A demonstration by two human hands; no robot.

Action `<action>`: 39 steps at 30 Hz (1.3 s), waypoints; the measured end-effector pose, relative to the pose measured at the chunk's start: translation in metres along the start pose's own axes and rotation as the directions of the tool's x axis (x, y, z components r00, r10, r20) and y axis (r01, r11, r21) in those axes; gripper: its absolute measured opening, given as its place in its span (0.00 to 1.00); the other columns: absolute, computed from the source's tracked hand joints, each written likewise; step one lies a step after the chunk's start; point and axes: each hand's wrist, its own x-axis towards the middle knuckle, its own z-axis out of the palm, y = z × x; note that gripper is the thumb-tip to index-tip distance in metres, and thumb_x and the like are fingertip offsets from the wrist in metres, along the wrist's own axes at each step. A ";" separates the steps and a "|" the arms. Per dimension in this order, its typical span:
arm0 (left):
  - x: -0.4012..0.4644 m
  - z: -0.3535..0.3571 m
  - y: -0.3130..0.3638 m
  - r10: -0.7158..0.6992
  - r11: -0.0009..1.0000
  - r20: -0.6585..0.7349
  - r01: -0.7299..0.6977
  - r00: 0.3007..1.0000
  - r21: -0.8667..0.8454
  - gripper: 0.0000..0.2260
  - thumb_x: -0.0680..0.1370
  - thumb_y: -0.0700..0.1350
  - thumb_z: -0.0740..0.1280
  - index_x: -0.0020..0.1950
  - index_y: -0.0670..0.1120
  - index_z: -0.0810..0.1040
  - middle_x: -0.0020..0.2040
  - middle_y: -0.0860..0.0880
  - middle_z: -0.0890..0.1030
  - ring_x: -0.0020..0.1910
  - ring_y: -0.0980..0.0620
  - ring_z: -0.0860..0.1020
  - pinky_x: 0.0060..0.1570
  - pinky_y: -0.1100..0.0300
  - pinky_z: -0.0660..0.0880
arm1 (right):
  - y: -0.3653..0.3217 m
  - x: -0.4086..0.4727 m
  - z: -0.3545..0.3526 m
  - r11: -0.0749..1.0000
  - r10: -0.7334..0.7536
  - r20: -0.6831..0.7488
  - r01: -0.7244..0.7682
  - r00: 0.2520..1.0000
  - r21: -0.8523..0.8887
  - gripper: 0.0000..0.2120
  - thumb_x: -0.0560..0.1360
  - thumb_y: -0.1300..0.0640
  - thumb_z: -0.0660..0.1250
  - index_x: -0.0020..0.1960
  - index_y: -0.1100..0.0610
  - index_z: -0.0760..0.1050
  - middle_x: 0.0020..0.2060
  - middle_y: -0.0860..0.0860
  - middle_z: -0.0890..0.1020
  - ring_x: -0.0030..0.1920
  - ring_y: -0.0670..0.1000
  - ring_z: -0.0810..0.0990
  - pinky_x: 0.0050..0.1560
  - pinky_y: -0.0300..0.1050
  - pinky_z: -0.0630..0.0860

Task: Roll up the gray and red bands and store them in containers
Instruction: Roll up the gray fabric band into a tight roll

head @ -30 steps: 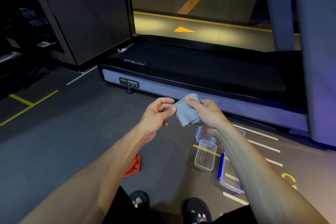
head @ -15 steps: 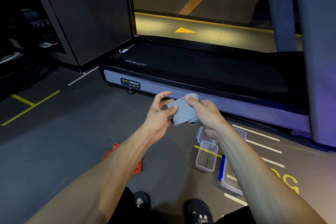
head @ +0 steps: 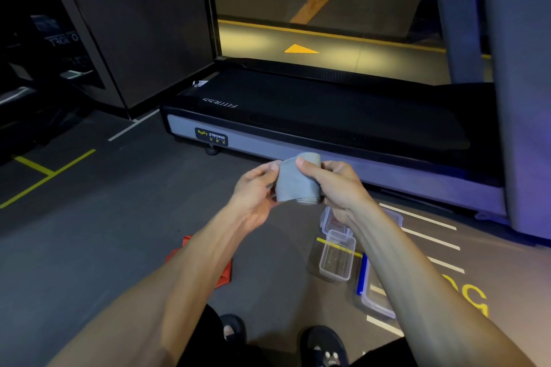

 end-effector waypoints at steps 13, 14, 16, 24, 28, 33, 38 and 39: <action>0.003 0.019 -0.009 0.170 0.973 -0.158 -0.140 0.973 0.185 0.06 0.83 0.38 0.65 0.49 0.46 0.80 0.46 0.43 0.83 0.43 0.48 0.80 0.45 0.52 0.78 | -0.009 -0.018 0.002 0.996 0.036 0.167 -0.049 0.985 0.074 0.09 0.82 0.56 0.67 0.48 0.57 0.84 0.43 0.53 0.88 0.44 0.50 0.87 0.48 0.52 0.85; 0.004 0.020 -0.011 0.186 0.965 -0.149 -0.152 0.971 0.212 0.06 0.83 0.39 0.66 0.49 0.47 0.80 0.45 0.43 0.83 0.43 0.48 0.80 0.44 0.53 0.78 | -0.009 -0.017 0.001 0.995 0.046 0.171 -0.060 0.984 0.075 0.09 0.82 0.56 0.66 0.49 0.57 0.84 0.44 0.53 0.88 0.45 0.50 0.87 0.49 0.52 0.85; 0.005 0.023 -0.012 0.202 0.958 -0.152 -0.162 0.968 0.237 0.02 0.82 0.40 0.67 0.51 0.46 0.79 0.45 0.44 0.82 0.43 0.49 0.80 0.43 0.55 0.78 | -0.008 -0.017 -0.001 0.993 0.058 0.165 -0.074 0.985 0.091 0.09 0.83 0.56 0.65 0.53 0.58 0.83 0.48 0.55 0.88 0.49 0.51 0.87 0.53 0.54 0.84; 0.011 0.024 -0.016 0.331 0.834 -0.161 -0.208 0.930 0.511 0.13 0.81 0.50 0.68 0.41 0.44 0.83 0.36 0.50 0.83 0.36 0.55 0.76 0.40 0.57 0.73 | -0.007 -0.015 -0.003 0.982 0.081 0.134 -0.102 0.988 0.157 0.11 0.85 0.56 0.62 0.52 0.59 0.82 0.49 0.55 0.87 0.53 0.53 0.86 0.59 0.58 0.81; 0.005 0.027 -0.009 0.297 0.825 -0.105 -0.200 0.949 0.528 0.25 0.77 0.65 0.62 0.45 0.43 0.83 0.39 0.45 0.84 0.37 0.48 0.79 0.43 0.49 0.78 | -0.009 -0.012 -0.003 0.976 0.096 0.051 -0.104 0.994 0.189 0.16 0.85 0.54 0.62 0.62 0.67 0.75 0.55 0.62 0.84 0.55 0.57 0.85 0.55 0.57 0.82; -0.006 0.030 -0.011 0.227 0.815 0.144 -0.269 0.963 0.513 0.16 0.81 0.56 0.68 0.52 0.43 0.84 0.48 0.43 0.86 0.45 0.53 0.80 0.49 0.52 0.77 | -0.004 -0.015 -0.003 0.976 0.108 -0.001 -0.106 0.994 0.190 0.13 0.85 0.56 0.62 0.57 0.67 0.76 0.51 0.63 0.84 0.53 0.61 0.85 0.56 0.60 0.82; -0.009 0.023 -0.012 0.126 0.932 0.229 -0.194 0.965 0.305 0.09 0.82 0.46 0.68 0.57 0.42 0.81 0.50 0.46 0.83 0.50 0.49 0.79 0.47 0.58 0.76 | -0.008 -0.025 -0.012 0.960 0.117 0.130 -0.146 0.984 0.239 0.10 0.85 0.59 0.62 0.58 0.65 0.77 0.52 0.61 0.84 0.51 0.56 0.85 0.55 0.59 0.82; -0.010 0.024 -0.010 0.134 0.938 0.235 -0.200 0.963 0.283 0.10 0.81 0.48 0.69 0.57 0.42 0.81 0.51 0.44 0.82 0.51 0.47 0.78 0.49 0.56 0.75 | -0.011 -0.026 -0.017 0.952 0.115 0.173 -0.158 0.978 0.261 0.11 0.84 0.59 0.63 0.61 0.66 0.77 0.54 0.61 0.85 0.53 0.56 0.85 0.54 0.59 0.83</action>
